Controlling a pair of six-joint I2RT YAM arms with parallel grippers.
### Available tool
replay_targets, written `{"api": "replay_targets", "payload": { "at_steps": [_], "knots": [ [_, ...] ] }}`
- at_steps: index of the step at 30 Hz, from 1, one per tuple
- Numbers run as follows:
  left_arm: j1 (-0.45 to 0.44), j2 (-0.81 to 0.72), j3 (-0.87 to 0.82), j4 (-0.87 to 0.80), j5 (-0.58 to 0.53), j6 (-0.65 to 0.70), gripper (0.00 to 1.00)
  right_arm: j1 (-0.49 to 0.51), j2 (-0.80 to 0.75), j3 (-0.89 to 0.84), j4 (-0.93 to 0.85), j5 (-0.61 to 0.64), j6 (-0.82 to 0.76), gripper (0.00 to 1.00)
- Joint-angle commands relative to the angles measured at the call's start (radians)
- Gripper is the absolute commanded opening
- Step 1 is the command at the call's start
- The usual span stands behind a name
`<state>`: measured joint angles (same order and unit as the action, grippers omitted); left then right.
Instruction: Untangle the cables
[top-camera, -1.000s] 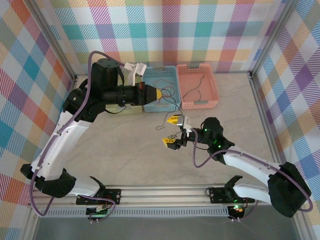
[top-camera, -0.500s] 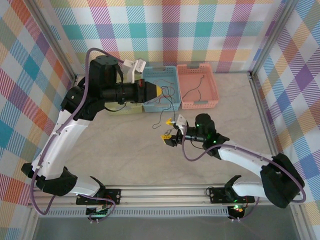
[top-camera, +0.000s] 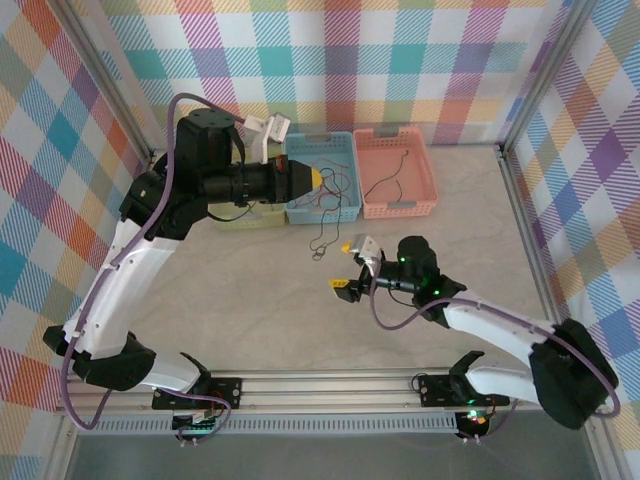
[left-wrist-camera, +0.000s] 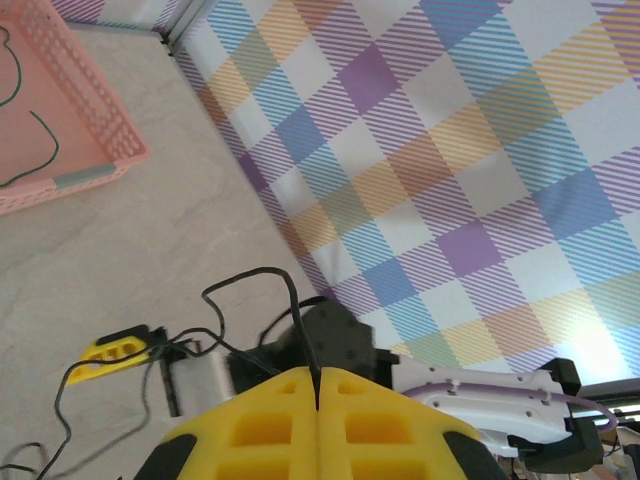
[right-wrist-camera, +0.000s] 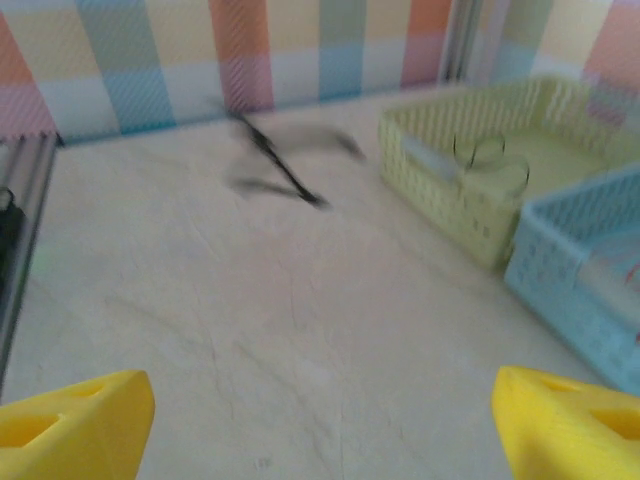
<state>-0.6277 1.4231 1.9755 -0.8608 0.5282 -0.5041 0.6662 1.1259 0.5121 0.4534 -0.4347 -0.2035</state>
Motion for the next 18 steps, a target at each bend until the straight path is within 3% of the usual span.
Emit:
{"api": "replay_targets", "payload": {
  "at_steps": [1, 10, 18],
  "knots": [
    [-0.006, 0.006, 0.024, 0.0, -0.012, 0.021, 0.0, 0.0, -0.06, 0.0, 0.023, -0.063, -0.013, 0.89],
    [-0.006, 0.006, 0.021, -0.007, -0.007, 0.026, 0.0, -0.001, -0.049, 0.069, 0.064, 0.066, 0.073, 0.88],
    [-0.006, 0.01, 0.016, 0.005, 0.014, 0.013, 0.0, -0.001, 0.048, 0.161, 0.149, 0.15, 0.158, 0.75]
  ]
}}
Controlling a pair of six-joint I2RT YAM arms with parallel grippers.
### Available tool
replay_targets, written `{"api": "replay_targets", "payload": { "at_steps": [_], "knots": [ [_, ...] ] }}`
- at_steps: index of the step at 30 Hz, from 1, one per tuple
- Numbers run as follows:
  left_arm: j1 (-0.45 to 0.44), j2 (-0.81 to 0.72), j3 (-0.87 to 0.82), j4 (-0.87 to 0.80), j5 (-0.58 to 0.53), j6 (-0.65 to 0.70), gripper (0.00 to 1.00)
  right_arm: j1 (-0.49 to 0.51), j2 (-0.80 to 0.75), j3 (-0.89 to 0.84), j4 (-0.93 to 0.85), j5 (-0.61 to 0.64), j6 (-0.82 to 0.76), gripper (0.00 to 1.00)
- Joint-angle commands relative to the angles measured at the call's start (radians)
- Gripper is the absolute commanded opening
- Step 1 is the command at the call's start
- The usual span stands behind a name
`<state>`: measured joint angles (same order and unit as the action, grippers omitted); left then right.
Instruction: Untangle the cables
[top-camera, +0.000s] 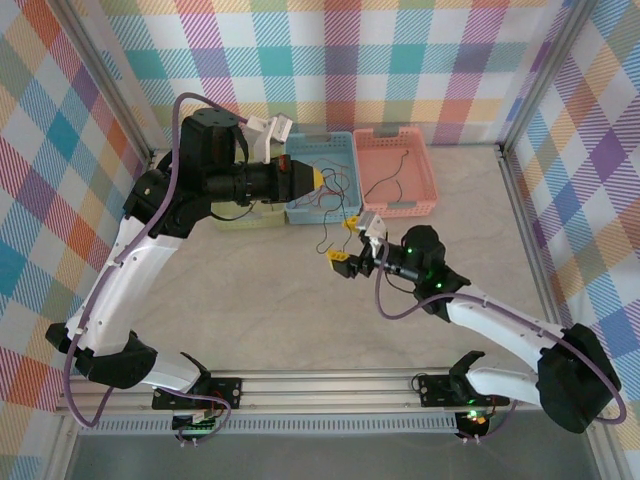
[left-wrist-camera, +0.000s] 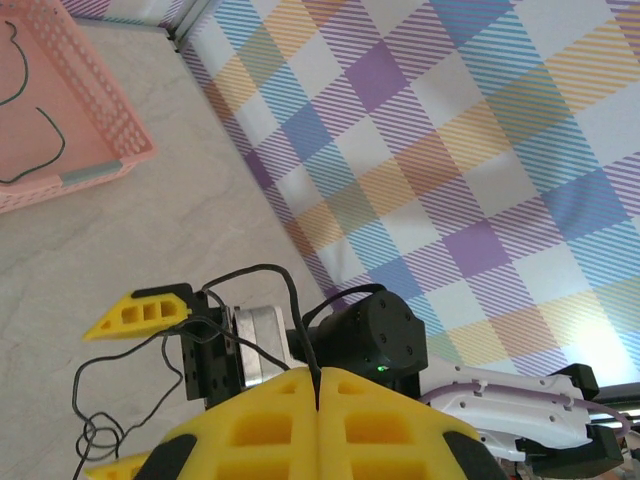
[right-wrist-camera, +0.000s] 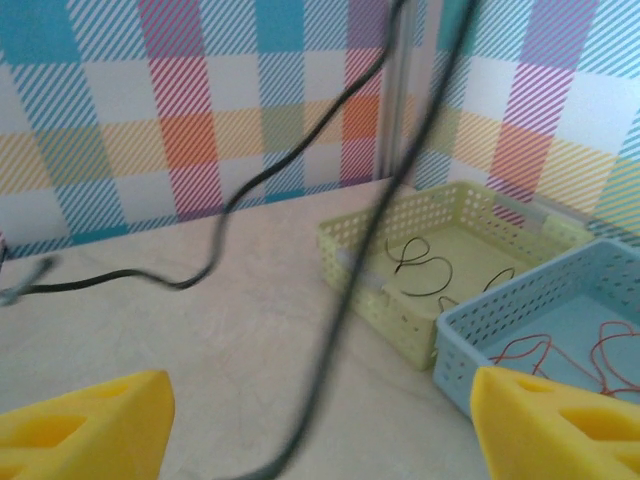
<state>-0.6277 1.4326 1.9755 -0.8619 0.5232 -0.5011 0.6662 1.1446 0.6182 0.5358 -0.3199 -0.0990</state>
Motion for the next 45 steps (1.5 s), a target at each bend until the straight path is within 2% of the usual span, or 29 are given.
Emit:
{"api": "replay_targets", "payload": {
  "at_steps": [1, 4, 8, 9, 16, 18, 21, 25, 28, 36, 45],
  "knots": [
    [-0.006, 0.0, 0.015, 0.007, 0.018, 0.01, 0.0, -0.001, 0.048, 0.066, 0.071, 0.031, 0.064, 0.72],
    [-0.006, -0.003, 0.016, 0.012, 0.021, 0.006, 0.0, -0.001, 0.109, 0.082, 0.087, 0.036, 0.09, 0.6],
    [-0.006, -0.002, 0.034, 0.011, 0.026, -0.001, 0.0, -0.002, 0.224, 0.075, 0.121, 0.144, 0.084, 0.37],
    [-0.006, -0.001, 0.041, 0.009, 0.026, -0.003, 0.0, -0.002, 0.258, 0.081, 0.103, 0.157, 0.07, 0.35],
    [0.008, 0.001, 0.135, -0.028, 0.006, 0.01, 0.0, -0.005, 0.397, 0.015, 0.118, 0.217, 0.044, 0.38],
    [0.018, 0.0, 0.16, -0.037, -0.004, 0.009, 0.0, -0.012, 0.385, 0.031, 0.038, 0.239, 0.042, 0.36],
    [0.032, -0.008, 0.161, -0.032, -0.03, 0.009, 0.0, -0.03, 0.374, 0.008, 0.052, 0.256, 0.056, 0.37],
    [0.055, 0.005, 0.162, -0.076, -0.146, 0.034, 0.0, -0.048, 0.351, -0.006, 0.064, 0.218, 0.066, 0.49],
    [0.134, 0.032, 0.14, -0.069, -0.182, 0.02, 0.0, -0.05, 0.348, 0.013, 0.004, 0.226, 0.071, 0.56],
    [0.342, 0.166, 0.14, 0.028, -0.297, -0.009, 0.0, -0.05, 0.333, 0.003, -0.019, 0.226, 0.099, 0.6],
    [0.476, 0.447, 0.203, 0.109, -0.382, 0.012, 0.0, -0.05, 0.325, -0.002, -0.019, 0.215, 0.11, 0.62]
  ]
}}
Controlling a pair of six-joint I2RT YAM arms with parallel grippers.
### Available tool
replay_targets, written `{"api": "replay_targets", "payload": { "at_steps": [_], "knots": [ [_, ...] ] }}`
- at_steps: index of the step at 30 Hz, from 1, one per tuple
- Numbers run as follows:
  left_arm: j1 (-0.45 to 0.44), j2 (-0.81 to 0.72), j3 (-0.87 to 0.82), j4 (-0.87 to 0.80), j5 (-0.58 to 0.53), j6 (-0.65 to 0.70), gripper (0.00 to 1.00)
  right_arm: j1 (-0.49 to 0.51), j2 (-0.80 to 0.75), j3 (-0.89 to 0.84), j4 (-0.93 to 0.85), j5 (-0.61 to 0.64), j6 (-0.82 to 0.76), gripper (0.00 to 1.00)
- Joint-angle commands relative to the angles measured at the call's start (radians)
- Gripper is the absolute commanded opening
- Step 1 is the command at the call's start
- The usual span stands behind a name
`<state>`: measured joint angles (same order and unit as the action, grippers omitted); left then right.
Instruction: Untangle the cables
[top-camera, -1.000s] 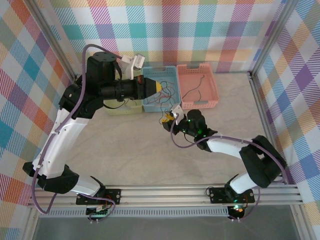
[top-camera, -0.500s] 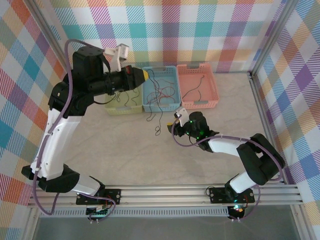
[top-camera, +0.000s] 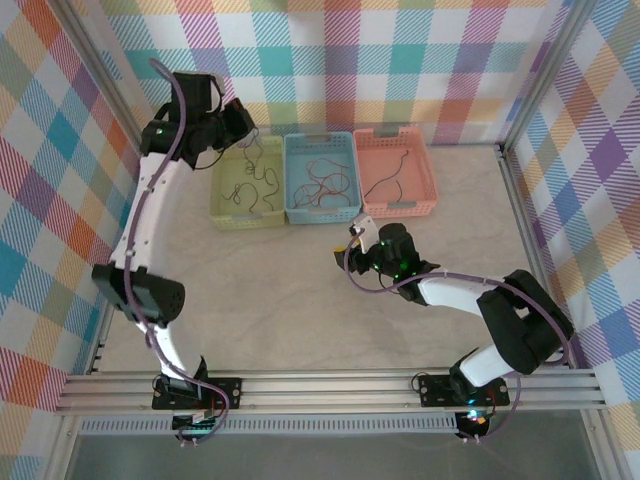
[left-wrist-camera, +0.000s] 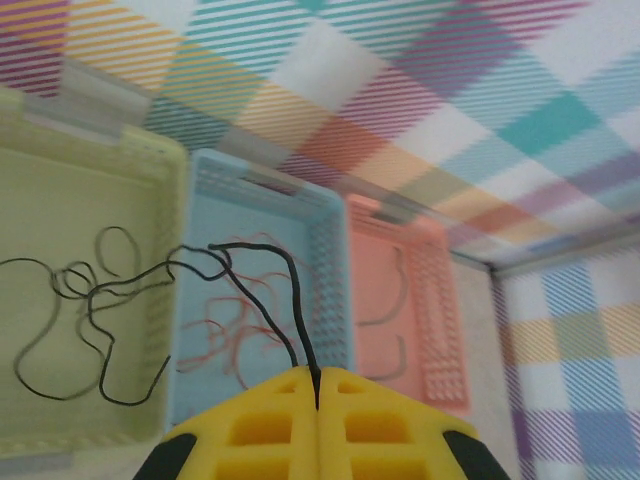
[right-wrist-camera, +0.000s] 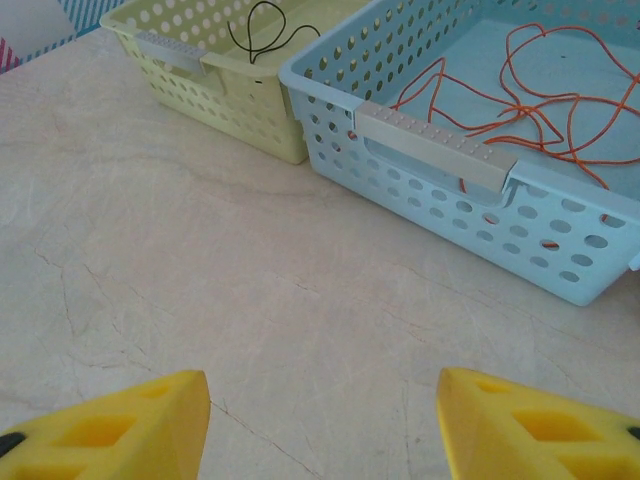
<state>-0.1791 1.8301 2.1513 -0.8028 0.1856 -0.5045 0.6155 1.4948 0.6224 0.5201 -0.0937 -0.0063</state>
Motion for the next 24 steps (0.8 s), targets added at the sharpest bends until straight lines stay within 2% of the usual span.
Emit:
{"api": "replay_targets", "payload": {
  "at_steps": [1, 2, 3, 6, 8, 11, 14, 16, 17, 21, 24],
  "knots": [
    [0.035, 0.085, 0.023, 0.056, -0.054, 0.022, 0.0, 0.001, -0.027, -0.008, -0.005, -0.008, 0.017, 0.63],
    [0.04, 0.116, 0.022, 0.061, -0.055, 0.028, 0.0, 0.001, -0.029, -0.01, -0.006, -0.005, 0.018, 0.63],
    [0.049, 0.156, 0.031, 0.059, -0.04, 0.041, 0.06, 0.001, -0.032, -0.013, -0.002, -0.005, 0.017, 0.63],
    [0.067, 0.229, 0.039, 0.024, -0.041, 0.061, 0.45, 0.001, -0.036, -0.019, 0.009, -0.009, 0.016, 0.64],
    [0.068, 0.197, -0.021, 0.038, -0.078, 0.062, 0.55, 0.003, -0.039, -0.02, 0.012, -0.009, 0.014, 0.66],
    [0.063, -0.003, -0.284, 0.215, -0.12, 0.045, 0.69, 0.001, -0.047, -0.028, 0.025, 0.002, 0.014, 0.69],
    [0.048, -0.223, -0.534, 0.334, -0.216, 0.047, 0.72, 0.0, -0.071, -0.044, 0.046, 0.035, 0.014, 0.74],
    [0.025, -0.392, -0.757, 0.458, -0.309, 0.081, 0.87, 0.001, -0.097, -0.067, 0.073, 0.082, 0.007, 0.77],
    [0.01, -0.46, -0.858, 0.532, -0.367, 0.1, 0.98, 0.001, -0.115, -0.075, 0.082, 0.105, -0.005, 0.78],
    [-0.035, -0.757, -1.312, 0.899, -0.565, 0.211, 1.0, -0.004, -0.244, -0.085, -0.004, 0.258, -0.019, 0.85],
    [-0.037, -0.845, -1.557, 1.096, -0.6, 0.292, 1.0, -0.035, -0.344, -0.101, -0.058, 0.329, -0.024, 0.89]
  ]
}}
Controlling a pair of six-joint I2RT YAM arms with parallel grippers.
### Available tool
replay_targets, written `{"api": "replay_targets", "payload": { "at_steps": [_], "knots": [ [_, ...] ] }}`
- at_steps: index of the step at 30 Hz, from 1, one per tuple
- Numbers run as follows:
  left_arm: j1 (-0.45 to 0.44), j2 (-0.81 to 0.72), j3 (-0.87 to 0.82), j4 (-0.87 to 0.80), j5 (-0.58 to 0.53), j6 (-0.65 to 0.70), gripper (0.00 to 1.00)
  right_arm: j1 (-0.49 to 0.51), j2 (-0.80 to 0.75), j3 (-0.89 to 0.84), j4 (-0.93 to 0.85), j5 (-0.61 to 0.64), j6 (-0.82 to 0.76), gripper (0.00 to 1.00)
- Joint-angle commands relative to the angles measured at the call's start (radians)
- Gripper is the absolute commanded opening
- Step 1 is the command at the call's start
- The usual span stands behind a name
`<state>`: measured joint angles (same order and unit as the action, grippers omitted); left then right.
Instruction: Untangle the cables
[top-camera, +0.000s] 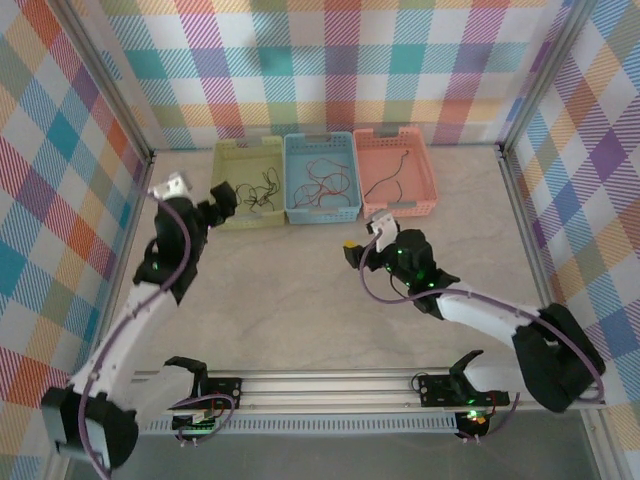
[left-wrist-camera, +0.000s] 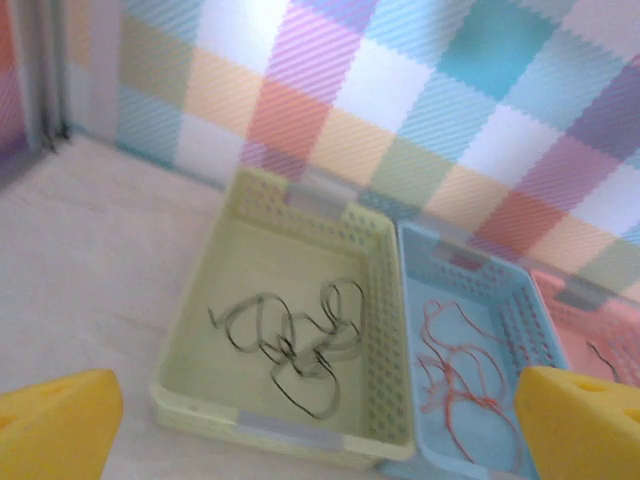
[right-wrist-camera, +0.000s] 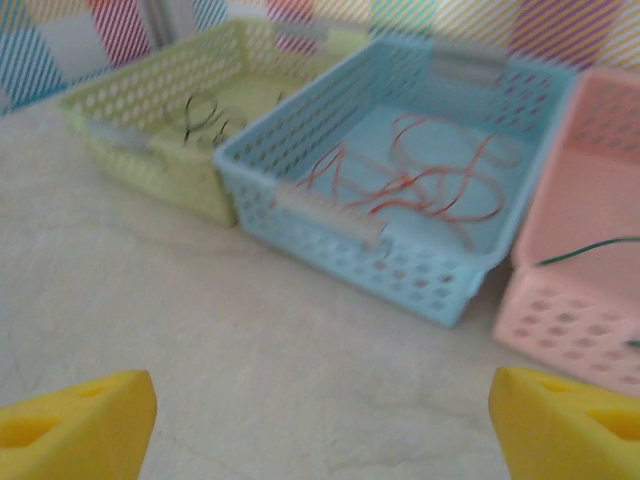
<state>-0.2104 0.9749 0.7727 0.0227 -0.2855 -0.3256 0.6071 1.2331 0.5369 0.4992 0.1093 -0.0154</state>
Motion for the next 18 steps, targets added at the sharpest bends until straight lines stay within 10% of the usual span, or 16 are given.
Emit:
{"api": "replay_targets", "payload": {
  "at_steps": [1, 18],
  "knots": [
    [-0.006, 0.012, -0.217, 0.281, -0.117, 0.152, 1.0, -0.039, -0.108, -0.021, -0.059, 0.148, -0.012, 0.92],
    [0.012, 0.212, -0.441, 0.588, -0.046, 0.308, 1.0, -0.319, -0.29, -0.246, -0.035, 0.336, 0.035, 0.99]
  ]
}}
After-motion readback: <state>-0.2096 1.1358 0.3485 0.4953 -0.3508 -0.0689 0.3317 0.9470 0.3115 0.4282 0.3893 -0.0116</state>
